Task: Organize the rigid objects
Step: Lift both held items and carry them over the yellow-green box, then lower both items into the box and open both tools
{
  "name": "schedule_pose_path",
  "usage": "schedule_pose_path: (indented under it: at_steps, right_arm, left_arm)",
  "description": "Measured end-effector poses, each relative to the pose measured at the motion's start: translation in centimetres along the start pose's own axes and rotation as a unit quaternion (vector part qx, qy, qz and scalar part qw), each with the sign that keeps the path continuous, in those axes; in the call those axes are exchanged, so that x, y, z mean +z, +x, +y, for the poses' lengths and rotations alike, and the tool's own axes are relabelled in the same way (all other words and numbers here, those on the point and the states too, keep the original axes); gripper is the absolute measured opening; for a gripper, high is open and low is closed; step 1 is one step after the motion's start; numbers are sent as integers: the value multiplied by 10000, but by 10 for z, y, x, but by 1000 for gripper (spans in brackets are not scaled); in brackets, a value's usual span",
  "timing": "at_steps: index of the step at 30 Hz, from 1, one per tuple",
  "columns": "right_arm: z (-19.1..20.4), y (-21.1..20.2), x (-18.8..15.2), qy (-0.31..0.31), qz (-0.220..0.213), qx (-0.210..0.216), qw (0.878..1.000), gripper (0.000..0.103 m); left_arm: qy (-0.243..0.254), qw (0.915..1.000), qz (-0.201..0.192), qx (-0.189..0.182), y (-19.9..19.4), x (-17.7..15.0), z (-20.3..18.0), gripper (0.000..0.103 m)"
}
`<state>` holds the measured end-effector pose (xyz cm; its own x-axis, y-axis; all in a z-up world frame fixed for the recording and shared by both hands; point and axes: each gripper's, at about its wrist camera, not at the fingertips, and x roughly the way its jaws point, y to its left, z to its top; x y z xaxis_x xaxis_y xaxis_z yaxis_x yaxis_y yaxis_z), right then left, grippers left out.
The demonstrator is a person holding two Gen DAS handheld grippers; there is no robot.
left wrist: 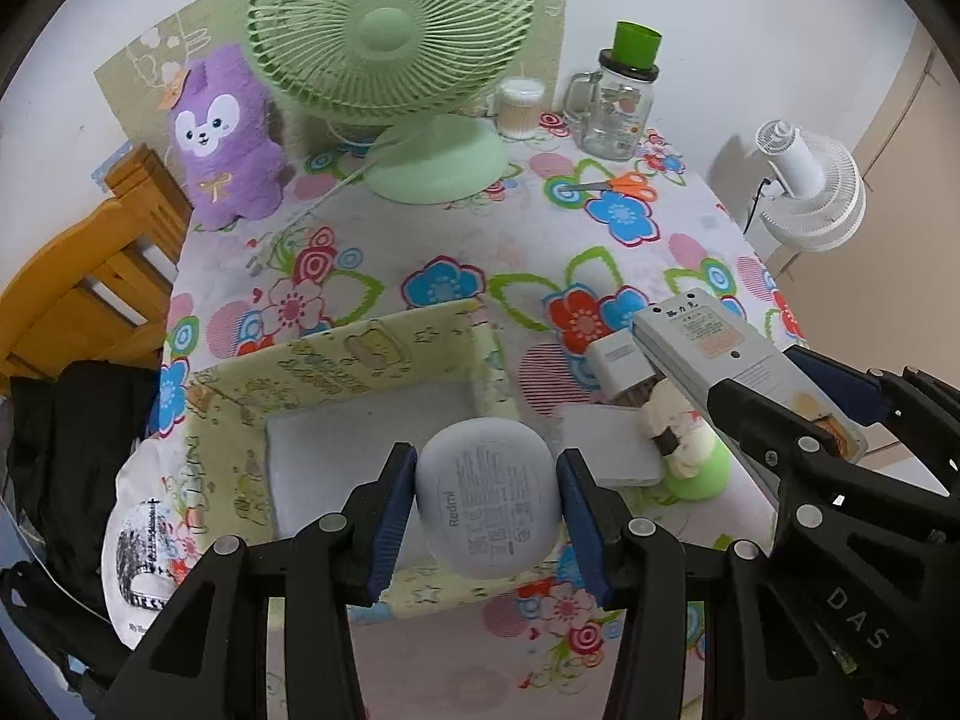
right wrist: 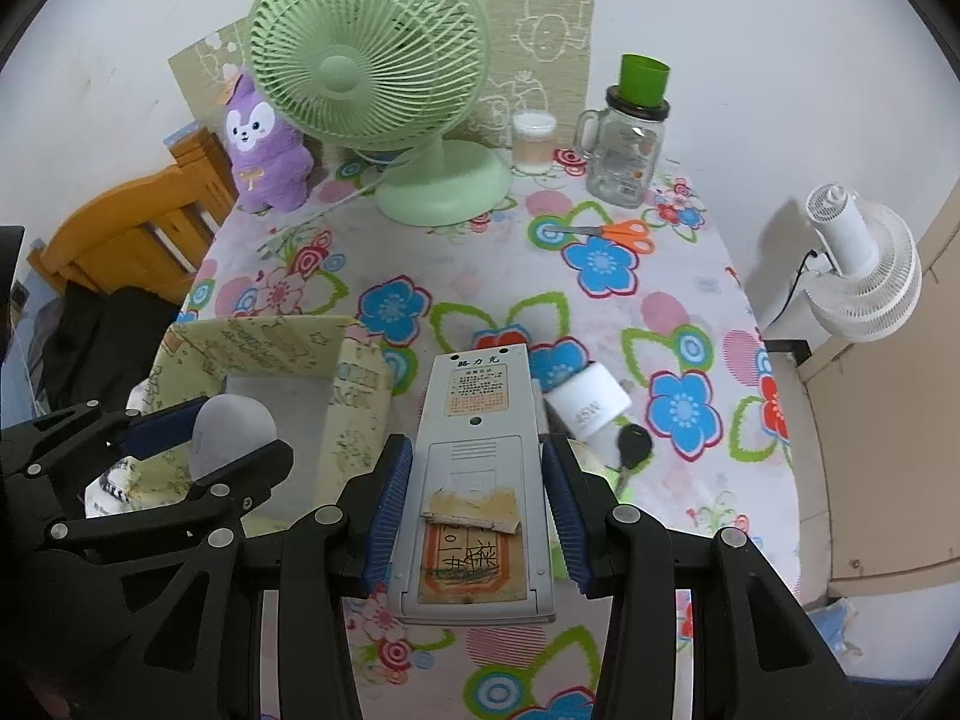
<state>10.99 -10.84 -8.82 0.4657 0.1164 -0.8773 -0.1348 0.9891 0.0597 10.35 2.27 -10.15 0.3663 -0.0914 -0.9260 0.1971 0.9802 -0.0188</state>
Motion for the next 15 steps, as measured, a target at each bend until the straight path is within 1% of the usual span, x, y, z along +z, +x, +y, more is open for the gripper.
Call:
schedule_pose_path:
  at_steps: [15]
  right_arm:
    - [58, 15, 10, -130, 67, 137, 9998, 48]
  left_arm:
    - [-70, 9999, 140, 28, 7, -12, 52, 49]
